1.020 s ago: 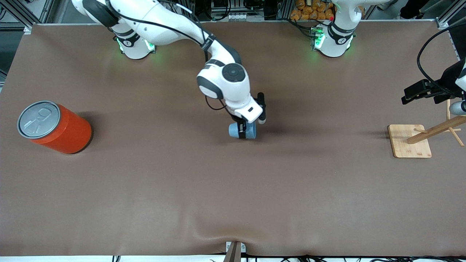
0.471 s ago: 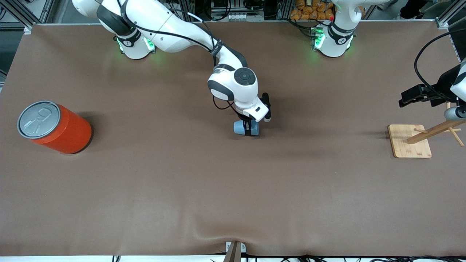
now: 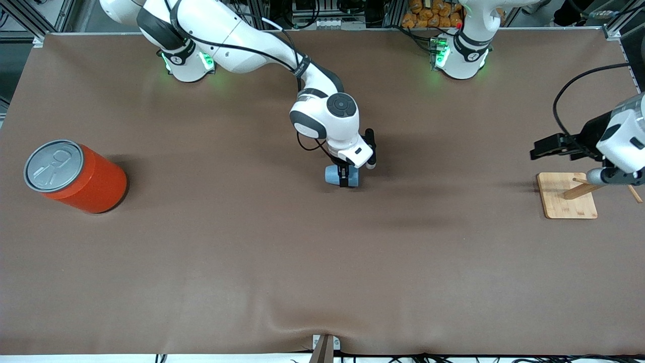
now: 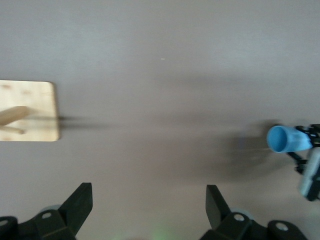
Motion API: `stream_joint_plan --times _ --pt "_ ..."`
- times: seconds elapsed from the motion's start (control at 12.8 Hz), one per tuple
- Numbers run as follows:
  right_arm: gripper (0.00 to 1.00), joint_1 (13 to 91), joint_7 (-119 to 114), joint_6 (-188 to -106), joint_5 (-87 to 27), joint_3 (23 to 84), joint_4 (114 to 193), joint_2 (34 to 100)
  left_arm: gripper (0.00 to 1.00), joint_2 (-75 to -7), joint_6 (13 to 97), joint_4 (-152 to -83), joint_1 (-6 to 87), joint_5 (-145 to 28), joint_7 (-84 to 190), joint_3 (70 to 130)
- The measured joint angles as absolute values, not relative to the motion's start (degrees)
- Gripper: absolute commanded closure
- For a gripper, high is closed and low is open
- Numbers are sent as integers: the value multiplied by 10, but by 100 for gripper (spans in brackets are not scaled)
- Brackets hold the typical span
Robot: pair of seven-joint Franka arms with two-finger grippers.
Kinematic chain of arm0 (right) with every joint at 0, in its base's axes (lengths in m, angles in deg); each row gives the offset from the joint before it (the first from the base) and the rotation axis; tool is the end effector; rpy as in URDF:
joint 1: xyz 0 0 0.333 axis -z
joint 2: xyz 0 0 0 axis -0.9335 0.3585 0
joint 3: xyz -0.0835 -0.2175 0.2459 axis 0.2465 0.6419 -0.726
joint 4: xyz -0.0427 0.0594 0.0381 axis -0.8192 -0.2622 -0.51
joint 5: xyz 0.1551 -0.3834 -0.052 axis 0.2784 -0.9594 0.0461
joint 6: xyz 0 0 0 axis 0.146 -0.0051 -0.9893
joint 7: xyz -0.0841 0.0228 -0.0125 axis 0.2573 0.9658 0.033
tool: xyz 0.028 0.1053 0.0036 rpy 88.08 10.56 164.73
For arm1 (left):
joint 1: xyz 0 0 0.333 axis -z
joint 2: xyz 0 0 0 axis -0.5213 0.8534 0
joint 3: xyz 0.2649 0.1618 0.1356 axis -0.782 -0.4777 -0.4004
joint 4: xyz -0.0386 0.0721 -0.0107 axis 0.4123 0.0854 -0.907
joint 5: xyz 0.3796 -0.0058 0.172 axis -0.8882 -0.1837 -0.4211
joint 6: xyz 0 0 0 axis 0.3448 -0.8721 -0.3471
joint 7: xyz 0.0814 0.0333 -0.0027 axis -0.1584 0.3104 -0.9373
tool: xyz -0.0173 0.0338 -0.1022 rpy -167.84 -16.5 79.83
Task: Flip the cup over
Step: 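Hold the cup with the right gripper while the left gripper reaches it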
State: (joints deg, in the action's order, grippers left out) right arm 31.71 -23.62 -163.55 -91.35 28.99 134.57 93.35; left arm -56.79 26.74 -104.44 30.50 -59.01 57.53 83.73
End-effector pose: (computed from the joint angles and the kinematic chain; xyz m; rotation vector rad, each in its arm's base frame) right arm 0.4841 0.6062 0.2076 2.1702 2.1949 0.1690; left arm 0.6248 -0.0255 0.5738 2.9837 0.0389 -0.2111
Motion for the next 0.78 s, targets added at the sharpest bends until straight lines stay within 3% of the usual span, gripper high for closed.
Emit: stream_joint_plan --times 0.47,0.78 --pt "0 320 -235 -1584 -914 286 1314 932 0 -479 291 -1065 303 -453 609 861" --pt "0 344 -235 -1504 -914 238 1281 918 0 -453 362 -1163 306 -390 678 912"
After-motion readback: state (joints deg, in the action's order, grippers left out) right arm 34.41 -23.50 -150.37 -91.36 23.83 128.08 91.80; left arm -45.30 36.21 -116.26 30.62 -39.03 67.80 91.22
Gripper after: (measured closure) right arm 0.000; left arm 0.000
